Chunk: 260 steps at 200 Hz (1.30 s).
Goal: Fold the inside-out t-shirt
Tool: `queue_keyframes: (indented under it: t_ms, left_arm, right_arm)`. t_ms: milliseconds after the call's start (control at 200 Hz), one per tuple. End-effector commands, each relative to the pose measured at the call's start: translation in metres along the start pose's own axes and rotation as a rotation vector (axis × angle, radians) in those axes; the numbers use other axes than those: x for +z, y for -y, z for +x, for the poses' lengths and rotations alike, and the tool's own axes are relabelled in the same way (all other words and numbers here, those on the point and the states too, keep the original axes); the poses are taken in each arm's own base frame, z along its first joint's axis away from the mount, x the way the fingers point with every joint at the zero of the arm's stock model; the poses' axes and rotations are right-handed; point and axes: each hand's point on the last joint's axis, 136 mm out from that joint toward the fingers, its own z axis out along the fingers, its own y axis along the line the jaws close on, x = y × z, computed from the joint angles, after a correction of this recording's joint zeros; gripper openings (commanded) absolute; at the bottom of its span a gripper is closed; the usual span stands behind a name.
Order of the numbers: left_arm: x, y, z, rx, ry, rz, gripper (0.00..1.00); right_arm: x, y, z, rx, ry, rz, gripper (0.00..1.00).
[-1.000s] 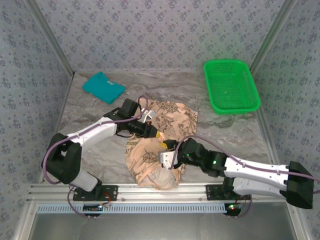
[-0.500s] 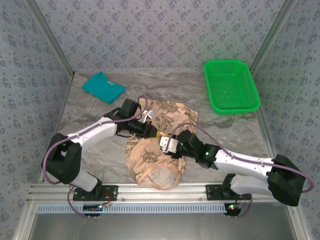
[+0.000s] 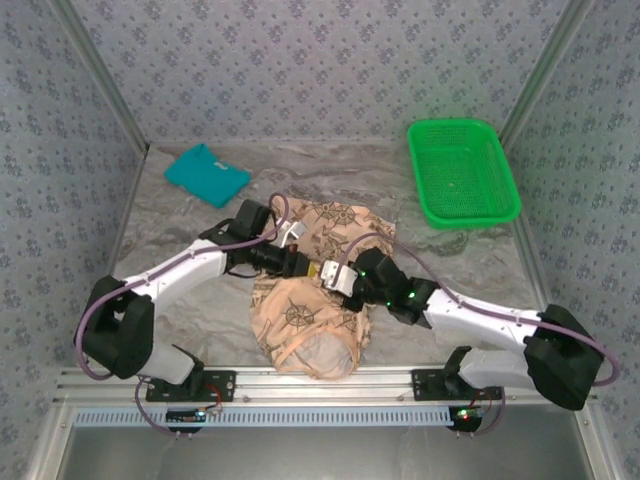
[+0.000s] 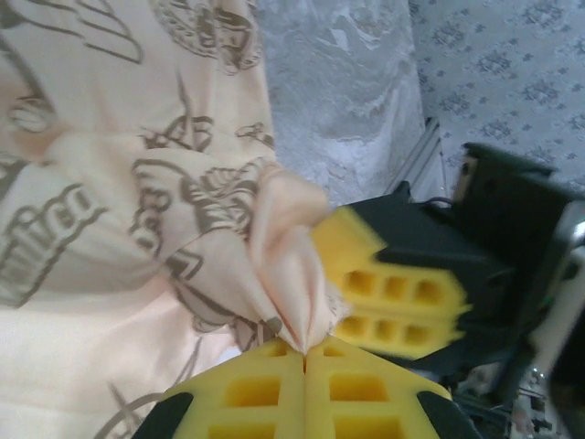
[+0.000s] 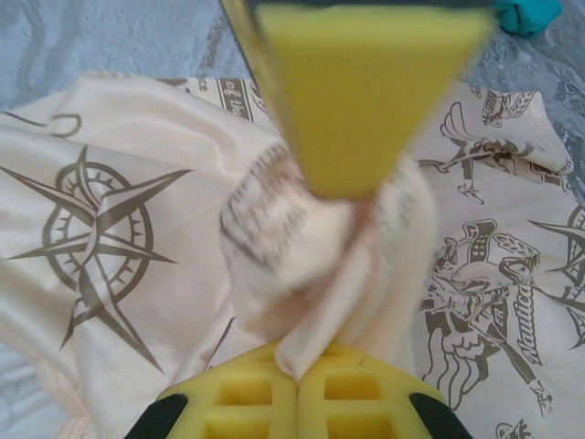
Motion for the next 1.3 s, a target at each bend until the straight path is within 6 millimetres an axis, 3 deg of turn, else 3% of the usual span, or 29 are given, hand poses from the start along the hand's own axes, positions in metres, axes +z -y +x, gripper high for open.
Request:
queue_keyframes:
  t_ms: [0, 110, 245, 335, 380, 515, 620, 805, 984, 1294]
  left_arm:
    - [-0.012, -0.018, -0.002, 0.071, 0.051, -0.098, 0.04]
    - [-0.012, -0.030, -0.009, 0.143, 0.091, -0.171, 0.04]
    - [-0.004, -0.038, -0.010, 0.249, 0.127, -0.247, 0.18]
    - [0.002, -0.024, -0.004, 0.372, 0.100, -0.241, 0.32]
    - [0.001, -0.015, -0.002, 0.432, 0.086, -0.251, 0.31]
    - [-0.007, 0.041, 0.019, 0.694, 0.103, -0.201, 0.32]
    - [-0.012, 0.056, 0.038, 0.805, 0.153, -0.172, 0.39]
    - [0.010, 0.040, 0.047, 0.747, 0.197, -0.197, 0.52]
    - [0.014, 0.017, 0.018, 0.641, 0.294, -0.363, 0.54]
    - [0.010, 0.034, -0.003, 0.589, 0.409, -0.287, 0.52]
  right_arm:
    - [-0.024, -0.015, -0.019, 0.036, 0.103, -0.164, 0.00]
    - [-0.045, -0.015, -0.030, 0.052, 0.183, -0.231, 0.00]
    - [-0.065, -0.016, -0.043, 0.090, 0.259, -0.325, 0.00]
    - [-0.069, -0.012, -0.047, 0.109, 0.279, -0.349, 0.00]
    - [-0.069, -0.011, -0.049, 0.120, 0.287, -0.359, 0.00]
    - [-0.063, -0.002, -0.051, 0.172, 0.261, -0.368, 0.00]
    - [-0.063, 0.000, -0.054, 0.190, 0.250, -0.380, 0.00]
    - [-0.068, 0.001, -0.053, 0.188, 0.258, -0.374, 0.00]
    - [-0.071, 0.002, -0.053, 0.193, 0.278, -0.379, 0.00]
    - [-0.075, 0.002, -0.061, 0.186, 0.308, -0.394, 0.00]
